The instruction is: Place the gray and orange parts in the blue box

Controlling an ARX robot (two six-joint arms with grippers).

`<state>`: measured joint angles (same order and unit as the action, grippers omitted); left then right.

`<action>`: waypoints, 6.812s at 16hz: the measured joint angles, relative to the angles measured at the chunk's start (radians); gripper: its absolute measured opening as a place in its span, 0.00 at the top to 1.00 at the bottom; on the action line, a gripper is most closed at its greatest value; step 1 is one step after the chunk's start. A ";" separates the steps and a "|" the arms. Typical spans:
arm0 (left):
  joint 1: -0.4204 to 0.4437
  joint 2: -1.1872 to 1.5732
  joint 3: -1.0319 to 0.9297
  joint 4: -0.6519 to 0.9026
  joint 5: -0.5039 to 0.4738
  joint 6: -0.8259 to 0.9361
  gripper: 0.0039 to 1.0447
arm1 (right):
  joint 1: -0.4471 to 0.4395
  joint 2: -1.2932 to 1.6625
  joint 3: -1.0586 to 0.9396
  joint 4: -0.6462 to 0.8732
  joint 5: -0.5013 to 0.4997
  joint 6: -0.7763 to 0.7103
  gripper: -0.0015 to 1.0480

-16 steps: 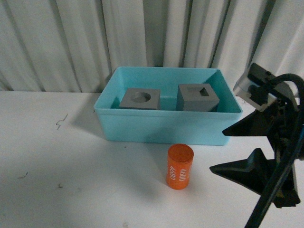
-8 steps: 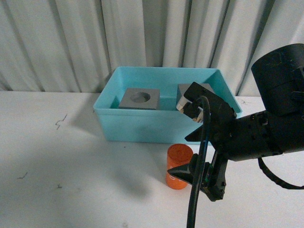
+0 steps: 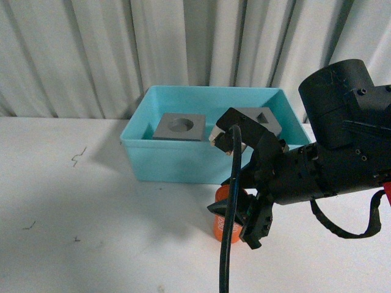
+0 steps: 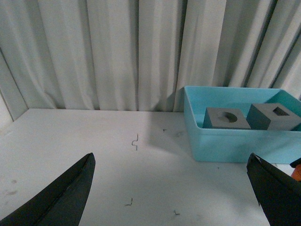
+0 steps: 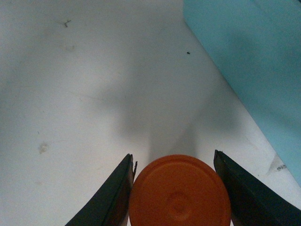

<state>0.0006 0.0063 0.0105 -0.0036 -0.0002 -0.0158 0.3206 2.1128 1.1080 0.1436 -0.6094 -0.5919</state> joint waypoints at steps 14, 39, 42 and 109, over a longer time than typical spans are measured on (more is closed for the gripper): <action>0.000 0.000 0.000 0.000 0.000 0.000 0.06 | -0.155 -0.128 0.257 0.249 -0.021 0.429 0.55; 0.000 0.000 0.000 0.000 0.000 0.000 0.06 | -0.044 0.248 0.441 0.142 0.176 0.434 0.13; 0.000 0.000 0.000 0.000 0.000 0.000 0.06 | -0.047 0.234 0.421 0.175 0.173 0.438 0.05; 0.000 0.000 0.000 0.000 0.000 0.000 0.06 | -0.321 -2.109 -1.096 -0.147 0.610 0.594 0.05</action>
<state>0.0002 0.0063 0.0105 -0.0032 -0.0002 -0.0158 -0.0002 0.0036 0.0120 -0.0036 0.0002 0.0025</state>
